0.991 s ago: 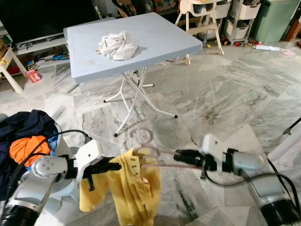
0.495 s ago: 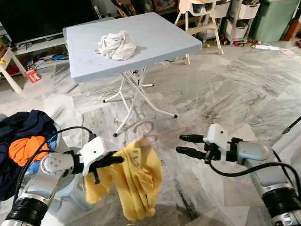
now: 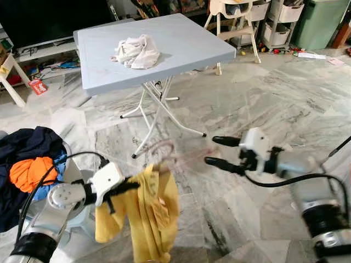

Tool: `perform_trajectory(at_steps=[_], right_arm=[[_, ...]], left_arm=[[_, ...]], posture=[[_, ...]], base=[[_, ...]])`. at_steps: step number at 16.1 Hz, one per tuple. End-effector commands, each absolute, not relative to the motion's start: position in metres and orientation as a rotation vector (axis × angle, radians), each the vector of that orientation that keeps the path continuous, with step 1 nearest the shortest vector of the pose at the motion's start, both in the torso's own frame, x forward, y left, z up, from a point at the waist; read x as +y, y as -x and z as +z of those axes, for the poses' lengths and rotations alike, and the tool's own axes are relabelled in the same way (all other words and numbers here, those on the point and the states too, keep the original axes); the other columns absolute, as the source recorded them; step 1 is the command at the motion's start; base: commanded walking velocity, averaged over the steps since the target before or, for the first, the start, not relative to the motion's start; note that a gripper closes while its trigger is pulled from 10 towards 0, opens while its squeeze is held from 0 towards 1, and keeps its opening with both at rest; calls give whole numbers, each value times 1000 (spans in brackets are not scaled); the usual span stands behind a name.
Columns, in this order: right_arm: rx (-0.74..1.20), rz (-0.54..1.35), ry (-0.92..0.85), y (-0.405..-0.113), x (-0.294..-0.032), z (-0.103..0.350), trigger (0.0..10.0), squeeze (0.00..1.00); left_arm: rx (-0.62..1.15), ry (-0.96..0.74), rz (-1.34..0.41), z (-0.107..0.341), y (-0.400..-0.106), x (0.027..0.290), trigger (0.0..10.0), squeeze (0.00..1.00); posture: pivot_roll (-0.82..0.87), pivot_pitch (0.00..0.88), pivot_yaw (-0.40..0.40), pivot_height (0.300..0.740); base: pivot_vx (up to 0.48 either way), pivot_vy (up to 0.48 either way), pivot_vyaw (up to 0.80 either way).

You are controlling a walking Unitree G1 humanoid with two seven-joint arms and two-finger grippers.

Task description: Hang hanger

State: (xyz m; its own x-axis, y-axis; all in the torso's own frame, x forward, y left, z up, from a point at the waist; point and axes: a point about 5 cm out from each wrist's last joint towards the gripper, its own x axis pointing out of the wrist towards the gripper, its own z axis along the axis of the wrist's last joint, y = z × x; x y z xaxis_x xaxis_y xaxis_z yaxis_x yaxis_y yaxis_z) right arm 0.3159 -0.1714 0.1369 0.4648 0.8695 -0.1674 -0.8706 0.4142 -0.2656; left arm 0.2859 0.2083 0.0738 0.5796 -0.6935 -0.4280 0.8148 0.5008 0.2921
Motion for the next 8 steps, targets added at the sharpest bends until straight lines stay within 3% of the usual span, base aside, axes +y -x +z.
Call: perform_trajectory(at_steps=[1, 5, 6, 8], right_arm=[[10, 1058, 293, -311, -168, 130, 10000, 1000], [9, 983, 127, -300, -165, 117, 10000, 1000], [39, 905, 97, -302, -168, 107, 10000, 0], [149, 742, 114, -308, -171, 86, 10000, 0]], left_arm=[[152, -517, -856, 97, -300, 211, 0, 0], [-8, -514, -774, 127, -320, 204, 0, 0], [-38, -521, -804, 137, -322, 199, 0, 0], [-74, -528, -841, 149, -323, 193, 0, 0]], posture=[[22, 34, 60, 740], [17, 45, 69, 740], [18, 47, 74, 740], [26, 47, 79, 740]], base=[[0, 0, 0], [0, 0, 0], [0, 0, 0], [0, 0, 0]])
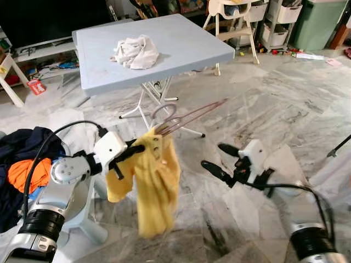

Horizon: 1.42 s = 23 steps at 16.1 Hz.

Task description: Hang hanger

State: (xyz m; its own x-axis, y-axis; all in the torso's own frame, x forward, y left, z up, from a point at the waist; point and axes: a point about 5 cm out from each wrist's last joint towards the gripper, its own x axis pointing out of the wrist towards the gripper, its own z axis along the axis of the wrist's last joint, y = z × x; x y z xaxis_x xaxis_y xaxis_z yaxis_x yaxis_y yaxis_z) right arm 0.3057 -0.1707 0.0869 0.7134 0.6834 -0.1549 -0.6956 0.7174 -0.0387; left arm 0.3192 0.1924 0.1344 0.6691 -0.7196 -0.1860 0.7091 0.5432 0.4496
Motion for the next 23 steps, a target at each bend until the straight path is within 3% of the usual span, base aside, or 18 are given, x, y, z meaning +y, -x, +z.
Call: perform_trajectory(at_steps=[1, 2, 5, 6, 10, 14, 18, 23], right_arm=[[188, 694, 73, -308, -167, 78, 10000, 0], [264, 624, 2, -310, -158, 67, 10000, 0], [245, 502, -342, -319, -123, 68, 10000, 0], [241, 498, -378, -320, -119, 69, 10000, 0], [358, 464, -413, -324, -98, 60, 10000, 0], [519, 322, -391, -320, -111, 38, 10000, 0], [668, 299, -415, -305, -111, 16, 10000, 0], [639, 331, -656, -314, -98, 32, 10000, 0]], left_arm=[[-93, -528, -851, 154, -322, 191, 0, 0], [-119, -522, -861, 161, -322, 188, 0, 0], [-171, -508, -876, 173, -319, 183, 0, 0], [-173, -507, -879, 174, -318, 182, 0, 0], [-213, -495, -885, 185, -315, 177, 0, 0], [-293, -500, -846, 208, -317, 175, 0, 0], [-334, -490, -803, 221, -318, 177, 0, 0], [-326, -470, -787, 218, -315, 176, 0, 0]], posture=[[34, 47, 82, 740], [36, 46, 83, 740], [58, 39, 86, 740], [58, 39, 86, 740], [72, 34, 83, 740], [76, 28, 79, 740], [81, 26, 72, 740], [88, 22, 77, 740]], base=[[0, 0, 0], [0, 0, 0], [0, 0, 0], [0, 0, 0], [0, 0, 0], [0, 0, 0], [0, 0, 0], [0, 0, 0]])
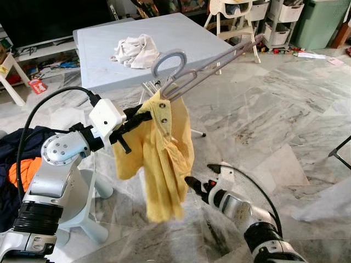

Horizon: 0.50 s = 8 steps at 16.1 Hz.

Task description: Hang hanger

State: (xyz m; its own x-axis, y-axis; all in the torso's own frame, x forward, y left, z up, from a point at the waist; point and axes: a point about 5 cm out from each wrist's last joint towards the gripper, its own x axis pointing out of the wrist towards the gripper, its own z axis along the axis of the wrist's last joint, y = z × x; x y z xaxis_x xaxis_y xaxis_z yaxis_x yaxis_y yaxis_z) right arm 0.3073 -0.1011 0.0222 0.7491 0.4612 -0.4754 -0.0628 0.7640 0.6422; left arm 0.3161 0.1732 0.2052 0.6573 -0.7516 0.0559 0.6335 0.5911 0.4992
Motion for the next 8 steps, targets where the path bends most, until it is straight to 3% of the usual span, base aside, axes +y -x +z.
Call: perform_trajectory(at_steps=[1, 8], right_arm=[[574, 327, -675, -321, -102, 42, 10000, 0], [458, 288, -673, -324, -120, 65, 10000, 0]], left_arm=[[-314, -469, -782, 213, -315, 177, 0, 0], [-279, -477, -678, 193, -319, 186, 0, 0]], posture=[[88, 22, 78, 740], [71, 20, 79, 740]], base=[[0, 0, 0], [0, 0, 0]])
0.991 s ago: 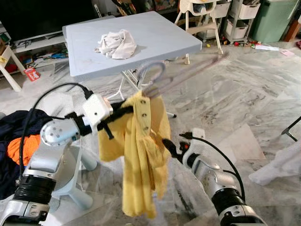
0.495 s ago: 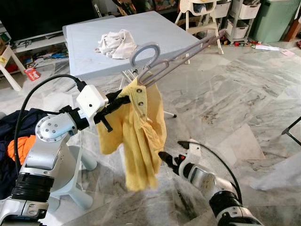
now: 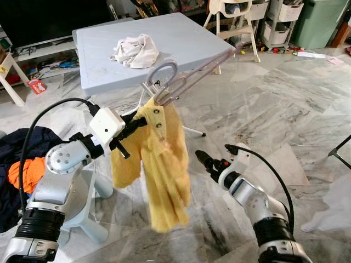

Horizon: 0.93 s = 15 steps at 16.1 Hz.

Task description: Hang hanger

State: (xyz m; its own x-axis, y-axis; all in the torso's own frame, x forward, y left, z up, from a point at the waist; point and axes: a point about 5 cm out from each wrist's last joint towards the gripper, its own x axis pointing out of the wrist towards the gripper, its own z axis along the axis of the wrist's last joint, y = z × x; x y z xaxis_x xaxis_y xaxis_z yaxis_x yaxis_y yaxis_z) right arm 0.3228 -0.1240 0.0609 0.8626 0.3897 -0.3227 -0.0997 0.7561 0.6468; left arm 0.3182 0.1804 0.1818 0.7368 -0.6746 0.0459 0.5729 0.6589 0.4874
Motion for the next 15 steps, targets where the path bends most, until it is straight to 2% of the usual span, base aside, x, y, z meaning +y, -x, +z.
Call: perform_trajectory(at_steps=[1, 2, 4, 9, 15], right_arm=[[477, 260, -636, -323, -123, 62, 10000, 0], [508, 194, -636, -322, -128, 57, 10000, 0], [549, 246, -657, -318, -117, 57, 10000, 0], [592, 347, -712, -311, -78, 57, 10000, 0], [585, 333, -748, -315, -70, 55, 10000, 0]], left_arm=[[-282, -475, -662, 192, -320, 186, 0, 0], [-287, -471, -655, 191, -322, 185, 0, 0], [-309, -462, -650, 193, -324, 180, 0, 0], [-340, -442, -668, 196, -323, 170, 0, 0], [-383, -392, -697, 202, -312, 155, 0, 0]], posture=[[69, 21, 81, 740], [65, 21, 80, 740], [63, 23, 81, 740], [66, 28, 79, 740], [78, 32, 81, 740]], base=[[0, 0, 0], [0, 0, 0], [0, 0, 0], [0, 0, 0], [0, 0, 0]])
